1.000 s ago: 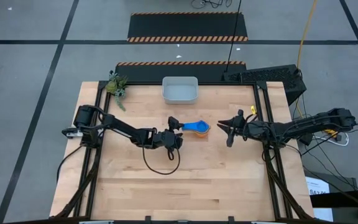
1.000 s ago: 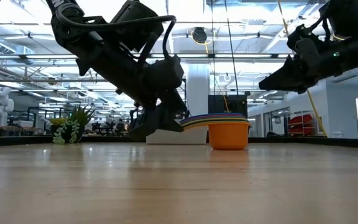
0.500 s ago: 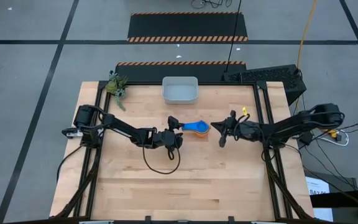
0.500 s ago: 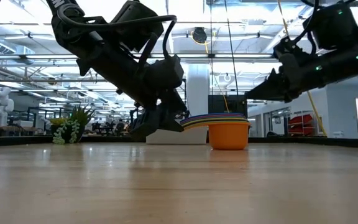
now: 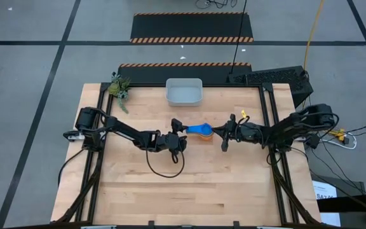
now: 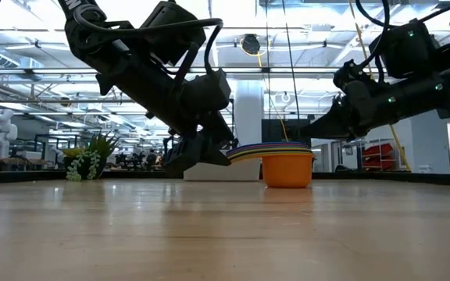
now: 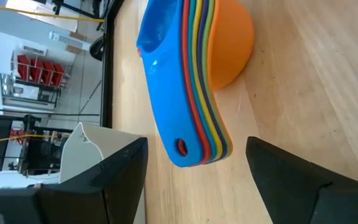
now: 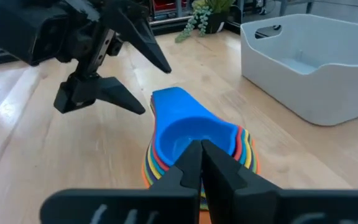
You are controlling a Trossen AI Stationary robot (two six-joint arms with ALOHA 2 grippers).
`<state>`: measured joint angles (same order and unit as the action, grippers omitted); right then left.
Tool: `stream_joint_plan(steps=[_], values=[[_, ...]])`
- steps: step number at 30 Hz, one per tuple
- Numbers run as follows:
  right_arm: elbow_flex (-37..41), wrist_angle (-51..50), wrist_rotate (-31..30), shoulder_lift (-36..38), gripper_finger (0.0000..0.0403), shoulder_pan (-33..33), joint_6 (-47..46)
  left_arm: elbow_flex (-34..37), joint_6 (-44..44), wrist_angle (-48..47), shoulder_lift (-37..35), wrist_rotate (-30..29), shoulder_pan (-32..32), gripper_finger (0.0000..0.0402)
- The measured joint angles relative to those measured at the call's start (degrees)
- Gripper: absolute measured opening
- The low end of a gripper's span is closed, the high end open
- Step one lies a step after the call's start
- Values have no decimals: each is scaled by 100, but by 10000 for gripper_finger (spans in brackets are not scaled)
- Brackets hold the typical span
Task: Nest measuring cups in basket
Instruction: Put the stack of measuring cups into the gray bin
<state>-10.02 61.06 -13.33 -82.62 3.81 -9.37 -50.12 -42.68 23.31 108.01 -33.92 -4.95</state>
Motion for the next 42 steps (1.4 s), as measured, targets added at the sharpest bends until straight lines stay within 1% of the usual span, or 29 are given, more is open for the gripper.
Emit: stream_joint_plan(steps=[8, 34, 42], values=[[0, 345, -5, -381, 0, 2, 44, -1, -4, 2, 0, 1, 0, 276], [2, 234, -20, -382, 0, 2, 211, 1, 125, -214, -2, 1, 0, 276], [2, 139, -18, -380, 0, 2, 259, 1, -82, -207, -2, 8, 54, 276]])
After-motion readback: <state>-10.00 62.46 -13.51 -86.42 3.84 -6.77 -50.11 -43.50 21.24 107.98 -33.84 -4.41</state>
